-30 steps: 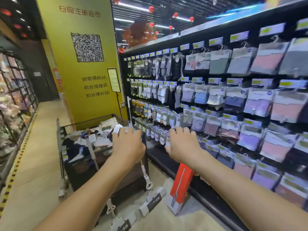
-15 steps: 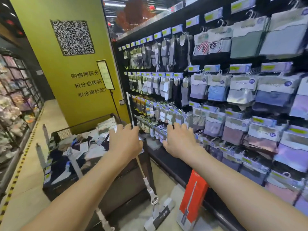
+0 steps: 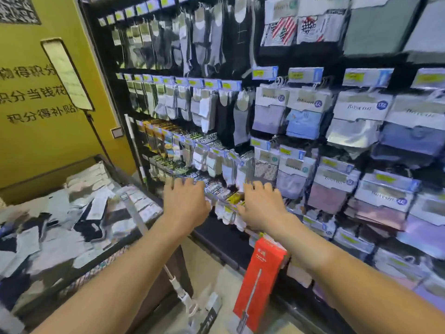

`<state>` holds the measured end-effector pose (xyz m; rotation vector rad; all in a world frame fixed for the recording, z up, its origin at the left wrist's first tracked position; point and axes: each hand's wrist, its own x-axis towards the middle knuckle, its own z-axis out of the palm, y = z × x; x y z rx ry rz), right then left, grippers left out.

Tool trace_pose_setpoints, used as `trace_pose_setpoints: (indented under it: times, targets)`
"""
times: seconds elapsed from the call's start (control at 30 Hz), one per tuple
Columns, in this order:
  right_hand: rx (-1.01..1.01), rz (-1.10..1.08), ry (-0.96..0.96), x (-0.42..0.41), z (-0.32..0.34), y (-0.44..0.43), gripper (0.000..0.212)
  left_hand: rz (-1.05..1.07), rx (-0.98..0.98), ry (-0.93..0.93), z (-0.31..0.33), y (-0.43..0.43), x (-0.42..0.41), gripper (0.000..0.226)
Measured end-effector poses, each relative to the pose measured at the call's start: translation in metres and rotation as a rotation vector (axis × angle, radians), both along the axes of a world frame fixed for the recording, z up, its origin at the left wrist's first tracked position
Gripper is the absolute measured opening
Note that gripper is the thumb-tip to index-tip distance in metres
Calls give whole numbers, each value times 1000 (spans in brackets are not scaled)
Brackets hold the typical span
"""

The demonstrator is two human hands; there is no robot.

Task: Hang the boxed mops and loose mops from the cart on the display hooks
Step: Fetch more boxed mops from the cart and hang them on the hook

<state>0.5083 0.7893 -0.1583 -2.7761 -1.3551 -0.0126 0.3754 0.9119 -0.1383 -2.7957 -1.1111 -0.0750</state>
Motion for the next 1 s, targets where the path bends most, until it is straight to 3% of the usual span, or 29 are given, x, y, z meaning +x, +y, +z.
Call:
trace_pose_setpoints:
  times: [0.33,0.63,1.0]
  targets:
    - [-102,-323,116,85,-66,80,65,-267,-144,103,-76,119,132,51]
    - [-173,-498,249,143,-154,75,53,-448,-202,285,-162,122,223,56]
    - [-293,-644,501,218,-313,45,67,-568,-281,514,-317,100,318,50]
